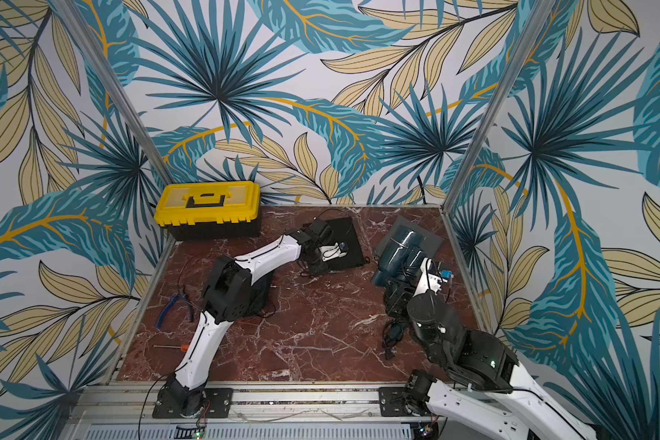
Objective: Pack away hair dryers
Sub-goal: Move the drawstring bag to the center of the board.
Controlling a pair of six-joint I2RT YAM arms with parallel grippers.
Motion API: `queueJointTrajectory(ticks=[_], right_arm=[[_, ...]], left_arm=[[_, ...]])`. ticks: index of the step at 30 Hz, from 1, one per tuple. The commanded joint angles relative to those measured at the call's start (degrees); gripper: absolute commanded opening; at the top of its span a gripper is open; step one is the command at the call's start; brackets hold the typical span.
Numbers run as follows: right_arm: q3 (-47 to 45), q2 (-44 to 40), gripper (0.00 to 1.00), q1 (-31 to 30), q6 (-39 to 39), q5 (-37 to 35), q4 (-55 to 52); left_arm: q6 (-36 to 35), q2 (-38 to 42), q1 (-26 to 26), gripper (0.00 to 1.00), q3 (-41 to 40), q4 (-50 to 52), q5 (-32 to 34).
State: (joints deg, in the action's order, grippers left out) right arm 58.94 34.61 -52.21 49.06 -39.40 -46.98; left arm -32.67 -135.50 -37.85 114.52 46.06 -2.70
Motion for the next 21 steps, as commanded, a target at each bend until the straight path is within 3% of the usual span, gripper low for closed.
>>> queueJointTrajectory(ticks=[1,3,8,12,17,21], right_arm=[[0.2,0.2,0.0,0.1,-1.2,-0.9,3.4],[0.2,0.3,0.0,0.1,-1.2,-1.0,3.5],[0.1,0.2,0.0,0.1,-1.9,-1.2,4.0],[0.2,0.5,0.0,0.1,-2.2,-1.1,4.2],[0.2,0.6,0.0,0.1,-2.3,-0.9,4.3],[0.3,0.6,0.0,0.1,-2.4,-0.7,4.4]], left_arm=[[-0.6,-0.9,0.0,0.68,-0.7,-0.4,-0.1],[-0.9,-0.9,0.0,0.64,-0.7,-0.4,0.1],[-1.0,-0.9,-0.1,0.41,-0.5,-0.3,0.2],[-1.1,-0.9,-0.1,0.36,-0.3,-0.4,0.0],[-1.0,-0.5,-0.1,0.17,-0.5,-0.2,-0.1],[-1.0,0.6,-0.1,0.11,-1.4,-0.2,-0.4]])
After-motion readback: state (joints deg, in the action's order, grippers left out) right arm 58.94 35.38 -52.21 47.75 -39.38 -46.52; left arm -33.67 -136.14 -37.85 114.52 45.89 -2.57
